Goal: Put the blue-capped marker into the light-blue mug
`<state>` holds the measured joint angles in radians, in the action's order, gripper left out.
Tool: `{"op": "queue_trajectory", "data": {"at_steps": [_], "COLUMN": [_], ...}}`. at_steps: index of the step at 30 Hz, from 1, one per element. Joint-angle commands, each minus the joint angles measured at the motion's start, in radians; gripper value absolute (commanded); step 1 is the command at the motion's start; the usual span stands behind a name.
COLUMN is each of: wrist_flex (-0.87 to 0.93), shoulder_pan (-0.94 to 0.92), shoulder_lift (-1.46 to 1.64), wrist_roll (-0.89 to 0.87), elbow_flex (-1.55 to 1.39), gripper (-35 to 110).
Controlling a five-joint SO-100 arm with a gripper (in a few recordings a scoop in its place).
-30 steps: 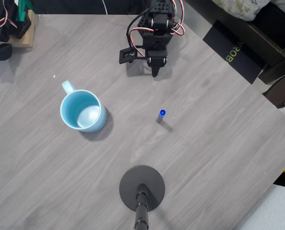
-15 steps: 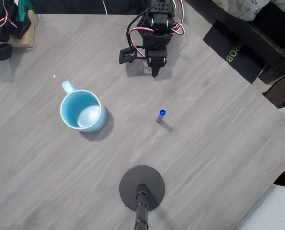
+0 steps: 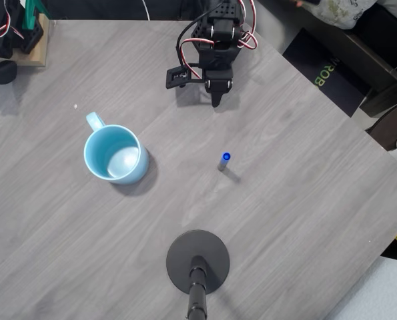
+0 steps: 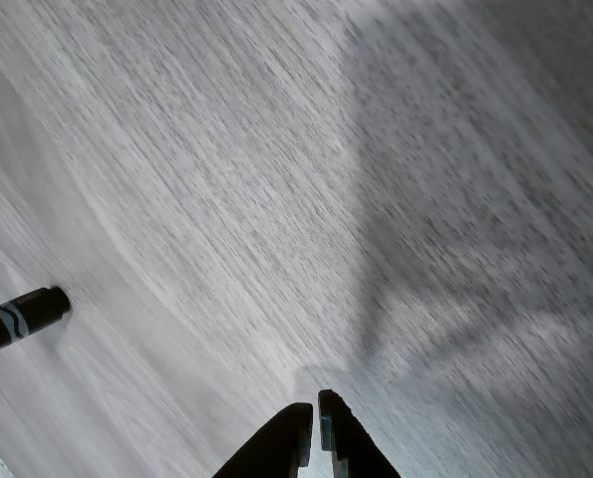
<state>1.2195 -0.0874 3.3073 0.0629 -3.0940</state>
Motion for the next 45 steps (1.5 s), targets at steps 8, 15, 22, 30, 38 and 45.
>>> {"op": "queue_trajectory", "data": {"at_steps": [8,15,22,30,38,45], "wrist_flex": [0.012,0.012,0.012,0.012,0.015,0.017], "shoulder_pan": [-0.002,-0.002,-0.002,-0.002,0.072,0.118], "shoulder_lift": [0.029,0.029,0.029,0.029,0.029,0.031], "wrist_roll": [0.003,0.003,0.003,0.003,0.003,0.002], "elbow_flex": [-0.002,-0.002,-0.002,-0.002,-0.002,-0.002], "gripper": [0,0,0,0,0,0]}}
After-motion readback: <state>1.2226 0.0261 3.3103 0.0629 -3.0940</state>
